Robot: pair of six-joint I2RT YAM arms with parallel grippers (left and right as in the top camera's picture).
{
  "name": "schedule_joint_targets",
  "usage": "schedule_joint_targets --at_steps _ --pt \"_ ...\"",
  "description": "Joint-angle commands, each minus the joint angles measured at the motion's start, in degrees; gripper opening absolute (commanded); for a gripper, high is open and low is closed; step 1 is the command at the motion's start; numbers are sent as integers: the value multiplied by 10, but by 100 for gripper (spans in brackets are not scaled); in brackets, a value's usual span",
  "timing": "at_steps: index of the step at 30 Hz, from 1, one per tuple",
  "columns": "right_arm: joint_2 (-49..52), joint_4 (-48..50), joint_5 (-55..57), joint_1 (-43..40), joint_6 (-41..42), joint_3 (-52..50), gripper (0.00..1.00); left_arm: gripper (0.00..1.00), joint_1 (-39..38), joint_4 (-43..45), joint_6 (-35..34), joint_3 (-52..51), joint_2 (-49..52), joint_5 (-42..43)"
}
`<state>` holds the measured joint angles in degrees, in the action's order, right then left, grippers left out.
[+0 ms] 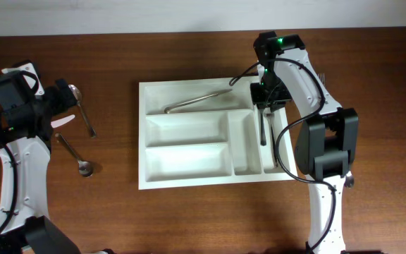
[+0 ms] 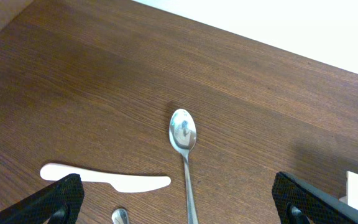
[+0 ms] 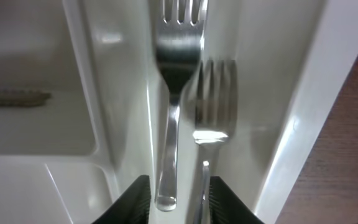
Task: Pack container
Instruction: 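Carry the second fork into the tray's right slot, then move the right gripper right and grasp a third silver fork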
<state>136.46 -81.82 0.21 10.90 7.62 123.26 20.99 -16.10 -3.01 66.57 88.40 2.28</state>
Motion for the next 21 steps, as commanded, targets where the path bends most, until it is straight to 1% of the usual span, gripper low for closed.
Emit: schedule_joint_targets --at_steps 1,4,5,7,8,11,14,17,21 --pt "-12 3 12 -9 -16 21 33 99 3 1 0 11 3 -4" --pt "-12 7 22 -33 -16 64 39 99 3 1 0 11 3 -4" --pt "-12 11 22 -46 -16 81 43 99 3 1 0 11 3 -4" --pt "-12 19 22 -76 -16 115 52 99 3 1 0 11 3 -4" --pt "-12 25 22 -93 -23 129 59 99 3 1 0 11 3 -4" --pt "-12 48 18 -150 -76 151 69 99 3 1 0 11 3 -4" --pt "-11 52 12 -204 -118 144 70 99 3 1 0 11 3 -4" --pt "-11 51 -14 -250 -152 116 69 99 3 1 0 11 3 -4" --pt "-11 60 -17 -285 -164 72 70 99 3 1 0 11 3 -4"
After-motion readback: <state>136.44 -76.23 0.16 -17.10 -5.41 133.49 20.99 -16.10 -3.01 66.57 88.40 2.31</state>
